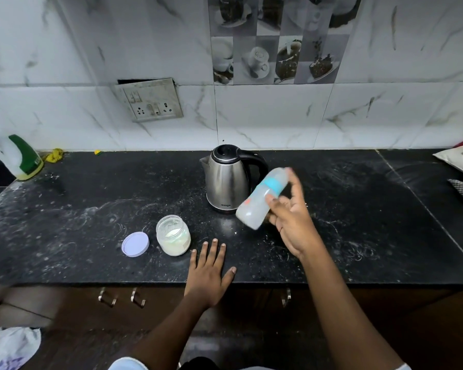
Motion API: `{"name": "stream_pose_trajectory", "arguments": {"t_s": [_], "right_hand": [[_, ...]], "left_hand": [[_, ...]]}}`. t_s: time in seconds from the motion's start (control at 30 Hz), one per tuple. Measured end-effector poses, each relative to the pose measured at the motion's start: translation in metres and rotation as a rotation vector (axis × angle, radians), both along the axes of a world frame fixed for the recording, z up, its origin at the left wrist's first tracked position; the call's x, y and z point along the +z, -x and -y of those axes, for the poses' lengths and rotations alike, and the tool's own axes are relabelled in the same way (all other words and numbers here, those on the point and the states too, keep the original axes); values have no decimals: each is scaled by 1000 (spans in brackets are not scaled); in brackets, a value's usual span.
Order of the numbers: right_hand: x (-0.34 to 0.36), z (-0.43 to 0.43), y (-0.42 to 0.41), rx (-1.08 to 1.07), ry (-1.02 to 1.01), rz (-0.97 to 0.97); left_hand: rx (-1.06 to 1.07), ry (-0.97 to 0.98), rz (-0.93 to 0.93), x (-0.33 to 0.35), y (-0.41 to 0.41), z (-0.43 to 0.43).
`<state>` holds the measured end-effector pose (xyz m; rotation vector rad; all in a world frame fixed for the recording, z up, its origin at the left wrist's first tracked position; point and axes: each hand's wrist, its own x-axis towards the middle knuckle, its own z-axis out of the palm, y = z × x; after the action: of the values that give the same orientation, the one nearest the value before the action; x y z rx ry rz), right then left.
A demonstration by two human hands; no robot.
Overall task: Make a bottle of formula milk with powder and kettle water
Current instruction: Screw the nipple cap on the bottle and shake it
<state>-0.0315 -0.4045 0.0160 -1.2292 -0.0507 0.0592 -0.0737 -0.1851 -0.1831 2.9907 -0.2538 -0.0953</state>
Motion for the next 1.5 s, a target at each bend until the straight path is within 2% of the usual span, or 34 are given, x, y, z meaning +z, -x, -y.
{"name": "stream_pose_trajectory", "arguments": {"t_s": [0.07, 0.2, 0.33, 0.47, 0.57, 0.7, 0.83, 0.97, 1.07, 1.1, 1.23, 1.33, 1.43, 1.5], "right_hand": [[1, 0, 4, 129, 94, 1], [-1, -2, 5, -43, -60, -37], [-1, 0, 6, 112, 85, -15], [-5, -1, 1, -91, -108, -43], [-2, -2, 4, 73, -3, -44], [-4, 0, -3, -65, -155, -77], [-3, 0, 0, 110, 2, -70], [-3, 3, -7, -62, -168, -76], [0, 5, -3, 114, 32, -51], [3, 5, -2, 134, 51, -29], [6, 8, -7, -19, -84, -21], [6, 6, -5, 168, 84, -12], [1, 3, -5, -12, -65, -31], [0, 1, -6, -25, -60, -34]], "left_hand": [[0, -6, -3, 2, 0, 0], [-3, -3, -6, 3, 1, 0], [2, 19, 2, 2, 1, 0], [-2, 22, 1, 4, 2, 0], [8, 34, -1, 6, 2, 1], [8, 22, -8, 6, 1, 1], [7, 32, -16, -1, 0, -1], [5, 30, 6, -1, -3, -1], [8, 21, 0, -2, -1, -2], [7, 22, 5, -2, 0, -2], [-1, 25, 12, 0, 0, -1], [4, 19, -2, 1, 0, -2], [3, 28, 6, 0, 0, -2], [1, 31, 2, -1, 0, -1]]}}
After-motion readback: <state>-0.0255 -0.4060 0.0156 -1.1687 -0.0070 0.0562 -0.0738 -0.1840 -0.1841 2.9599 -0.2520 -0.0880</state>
